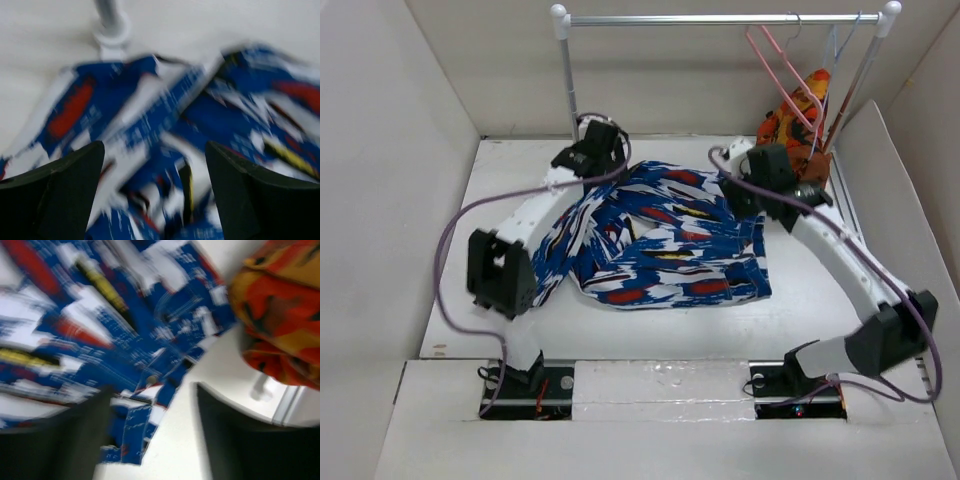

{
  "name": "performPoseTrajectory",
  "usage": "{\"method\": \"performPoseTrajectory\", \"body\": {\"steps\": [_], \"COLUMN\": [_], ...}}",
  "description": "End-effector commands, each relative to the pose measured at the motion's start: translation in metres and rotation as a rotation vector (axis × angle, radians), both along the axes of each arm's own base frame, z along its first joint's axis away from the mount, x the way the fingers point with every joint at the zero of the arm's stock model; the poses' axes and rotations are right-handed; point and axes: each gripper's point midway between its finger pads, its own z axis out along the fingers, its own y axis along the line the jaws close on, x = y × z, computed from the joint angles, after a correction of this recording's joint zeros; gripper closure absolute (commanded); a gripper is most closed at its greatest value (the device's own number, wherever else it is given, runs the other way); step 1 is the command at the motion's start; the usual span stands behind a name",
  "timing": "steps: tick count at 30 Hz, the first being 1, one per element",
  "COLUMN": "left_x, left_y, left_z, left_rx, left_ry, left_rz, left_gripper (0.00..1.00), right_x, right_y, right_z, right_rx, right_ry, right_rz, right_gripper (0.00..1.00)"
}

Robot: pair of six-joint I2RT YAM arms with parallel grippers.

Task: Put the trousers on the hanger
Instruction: Flatten out the trousers at the center of the board.

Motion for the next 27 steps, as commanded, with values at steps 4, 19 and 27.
{"method": "performPoseTrajectory", "body": {"steps": [4,19,27], "left_x": [-0.125,-0.243,-0.222], "left_y": [0.015,-0.024,-0.024], "left_z": [0.015,-0.116,-0.151], "left_rx": [-0.124,-0.500,-0.431], "left_ry": [-0.061,0.242,0.269], "left_rz": [-0.012,-0.084,-0.057], "left_gripper": [0.32,0.27,0.71], "right_x": [-0.103,-0.138,-0.131], "right_y": [0.021,-0.063,-0.030], "right_z": [-0.045,-0.171,-0.180], "right_rx": [0.167,0.381,0.567], "right_ry": [0.021,0.246,0.284], "right_rz": [0.062,-0.344,-0.233], "right_gripper": [1.00,0.22,0.57]}}
